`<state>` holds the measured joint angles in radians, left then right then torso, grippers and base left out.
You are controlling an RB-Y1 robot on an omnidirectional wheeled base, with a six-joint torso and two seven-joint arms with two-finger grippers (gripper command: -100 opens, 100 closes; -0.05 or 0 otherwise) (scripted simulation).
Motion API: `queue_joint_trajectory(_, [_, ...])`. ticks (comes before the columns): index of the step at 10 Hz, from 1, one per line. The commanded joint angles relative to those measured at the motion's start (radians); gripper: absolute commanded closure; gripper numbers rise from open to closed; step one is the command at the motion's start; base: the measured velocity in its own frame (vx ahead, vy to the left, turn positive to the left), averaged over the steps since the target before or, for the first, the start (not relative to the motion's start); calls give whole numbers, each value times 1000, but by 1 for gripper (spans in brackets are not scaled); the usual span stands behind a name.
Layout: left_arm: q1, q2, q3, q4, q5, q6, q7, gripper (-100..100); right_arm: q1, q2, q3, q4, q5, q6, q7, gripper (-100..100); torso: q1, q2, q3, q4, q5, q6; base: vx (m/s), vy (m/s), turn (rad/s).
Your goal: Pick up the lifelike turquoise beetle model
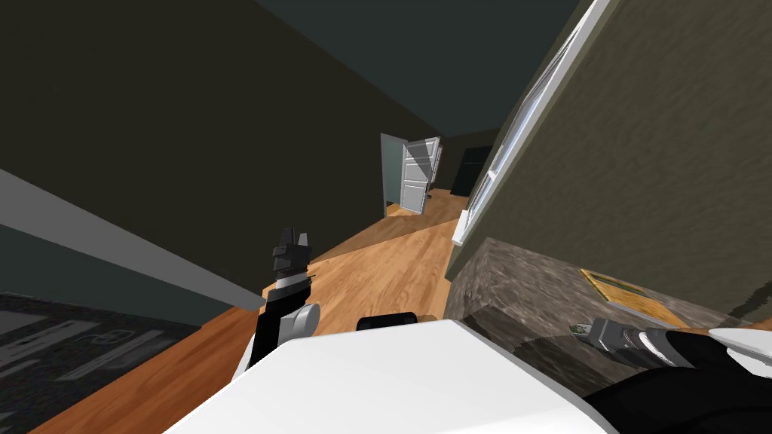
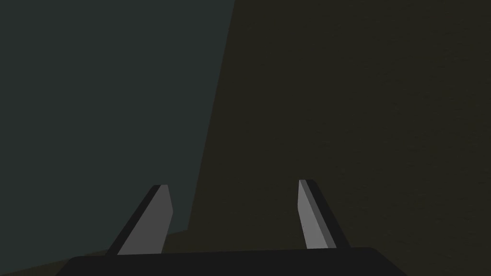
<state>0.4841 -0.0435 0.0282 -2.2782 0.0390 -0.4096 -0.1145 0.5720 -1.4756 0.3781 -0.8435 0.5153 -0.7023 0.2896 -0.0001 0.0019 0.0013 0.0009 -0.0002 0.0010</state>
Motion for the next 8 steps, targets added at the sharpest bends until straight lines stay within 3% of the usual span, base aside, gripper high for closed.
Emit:
queue_joint_trajectory(1, [0, 0, 0, 0, 0, 0, 0, 0, 0, 0, 0, 0, 0, 0, 0, 100, 0, 0, 0, 0, 0, 0, 0, 0, 0])
queue_joint_trajectory(2, [0, 0, 0, 0, 0, 0, 0, 0, 0, 0, 0, 0, 0, 0, 0, 100, 0, 0, 0, 0, 0, 0, 0, 0, 0])
queue_joint_trajectory(3, [0, 0, 0, 0, 0, 0, 0, 0, 0, 0, 0, 0, 0, 0, 0, 0, 0, 0, 0, 0, 0, 0, 0, 0, 0])
queue_joint_trajectory(4, [0, 0, 0, 0, 0, 0, 0, 0, 18, -20, -12, -18, -8, -4, 6, 100, 0, 0, 0, 0, 0, 0, 51, 7, -239])
queue_joint_trajectory(6, [0, 0, 0, 0, 0, 0, 0, 0, 27, -52, -29, -21, -14, -39, 29, 100, 2, -3, -2, -1, 1, 2, 92, 30, -246])
queue_joint_trajectory(7, [0, 0, 0, 0, 0, 0, 0, 0, 25, -40, -26, -10, -13, -33, 27, 100, 4, -5, -2, -1, 1, 1, 41, 23, -53])
queue_joint_trajectory(8, [0, 0, 0, 0, 0, 0, 0, 0, 27, -42, -27, -9, -14, -37, 30, 0, 3, -3, -2, -1, 0, -1, 0, 0, 0])
